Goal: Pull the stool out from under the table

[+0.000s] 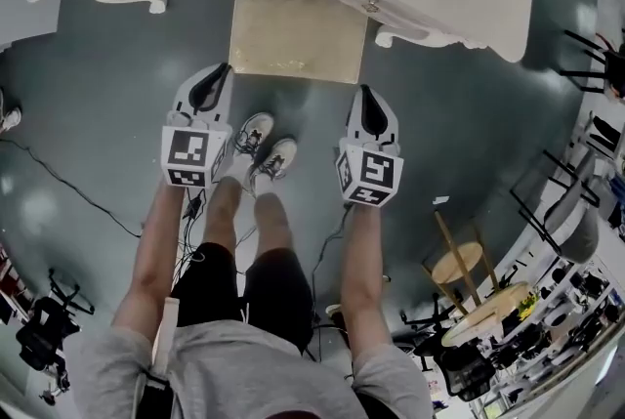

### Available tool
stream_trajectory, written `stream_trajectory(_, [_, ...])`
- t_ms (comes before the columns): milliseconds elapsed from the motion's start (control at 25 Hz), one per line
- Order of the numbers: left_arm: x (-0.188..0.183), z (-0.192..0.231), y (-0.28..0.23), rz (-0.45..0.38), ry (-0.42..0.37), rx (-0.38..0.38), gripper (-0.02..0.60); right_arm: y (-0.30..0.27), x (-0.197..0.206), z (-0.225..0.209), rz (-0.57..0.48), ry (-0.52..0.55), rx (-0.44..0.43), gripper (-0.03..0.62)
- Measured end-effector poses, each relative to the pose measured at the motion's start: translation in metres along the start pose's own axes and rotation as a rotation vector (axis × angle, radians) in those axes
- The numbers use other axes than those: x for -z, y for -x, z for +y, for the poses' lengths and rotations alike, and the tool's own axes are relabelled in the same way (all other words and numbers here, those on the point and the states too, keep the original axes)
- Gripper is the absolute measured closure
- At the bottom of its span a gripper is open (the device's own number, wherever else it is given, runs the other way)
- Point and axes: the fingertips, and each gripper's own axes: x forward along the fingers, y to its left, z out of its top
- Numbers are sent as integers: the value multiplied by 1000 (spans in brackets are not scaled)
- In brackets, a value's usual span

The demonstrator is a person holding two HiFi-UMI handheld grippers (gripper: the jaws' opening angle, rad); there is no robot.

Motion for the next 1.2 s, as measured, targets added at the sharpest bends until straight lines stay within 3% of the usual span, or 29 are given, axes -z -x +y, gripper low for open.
stream_trajectory(560, [101, 11, -82, 71, 13, 9, 560, -87, 101, -26, 69, -38, -30, 580])
stream_trajectory(800, [118, 21, -105, 81, 151, 34, 554, -112, 120, -35, 106, -57, -56, 579])
stream_trajectory(920, [125, 23, -114, 91, 259, 78, 490, -121, 128, -44, 131, -116, -83, 568])
stream_trajectory(1000, [127, 26, -121, 71, 346, 105, 348, -127, 135, -46, 155, -185, -141, 420])
stream_trajectory(1040, [128, 28, -124, 59, 385, 111, 280, -131, 138, -47, 169, -223, -173, 384])
stream_trajectory(1200, [147, 38, -140, 90, 438, 111, 217, -149, 154, -56, 202, -327, -250, 240])
